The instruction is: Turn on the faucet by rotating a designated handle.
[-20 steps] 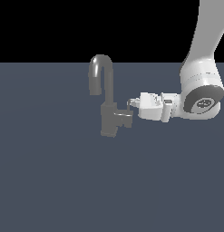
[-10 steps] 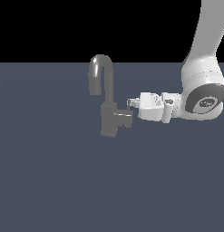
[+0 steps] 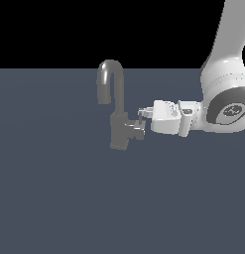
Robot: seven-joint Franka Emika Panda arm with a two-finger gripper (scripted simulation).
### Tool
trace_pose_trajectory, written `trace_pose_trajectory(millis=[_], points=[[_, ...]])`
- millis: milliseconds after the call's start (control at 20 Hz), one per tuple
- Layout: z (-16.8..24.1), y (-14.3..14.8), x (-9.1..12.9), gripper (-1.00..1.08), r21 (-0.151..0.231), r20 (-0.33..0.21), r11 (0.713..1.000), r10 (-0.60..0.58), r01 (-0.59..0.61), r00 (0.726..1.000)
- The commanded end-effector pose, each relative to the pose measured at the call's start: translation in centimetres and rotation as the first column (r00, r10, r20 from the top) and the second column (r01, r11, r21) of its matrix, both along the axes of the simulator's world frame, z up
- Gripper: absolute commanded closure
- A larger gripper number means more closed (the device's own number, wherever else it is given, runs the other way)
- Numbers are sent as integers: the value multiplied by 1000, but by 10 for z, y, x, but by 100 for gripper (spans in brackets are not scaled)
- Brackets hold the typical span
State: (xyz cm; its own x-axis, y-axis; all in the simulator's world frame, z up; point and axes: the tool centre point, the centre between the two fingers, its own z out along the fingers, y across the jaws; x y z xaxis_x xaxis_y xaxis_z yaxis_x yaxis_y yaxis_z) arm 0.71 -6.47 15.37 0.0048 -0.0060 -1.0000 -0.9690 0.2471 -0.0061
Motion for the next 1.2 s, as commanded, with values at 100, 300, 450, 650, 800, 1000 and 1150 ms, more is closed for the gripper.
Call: trace_pose_trajectory(millis=[100,300,450,650,800,1000,1150], points=[[3,1,-5,108,0,3,1000,1,-1,1000],[-6,5,-21,108,2,-1,1000,3,-3,1000],[-12,8,-33,108,4,-3,1000,4,-4,1000],[-22,12,-50,108,6,-6,1000,6,-6,1000],[-26,14,-59,108,7,-8,1000,7,-7,1000],[-29,12,-50,108,0,19,1000,4,-4,1000],[-48,14,-58,108,3,9,1000,5,-5,1000]])
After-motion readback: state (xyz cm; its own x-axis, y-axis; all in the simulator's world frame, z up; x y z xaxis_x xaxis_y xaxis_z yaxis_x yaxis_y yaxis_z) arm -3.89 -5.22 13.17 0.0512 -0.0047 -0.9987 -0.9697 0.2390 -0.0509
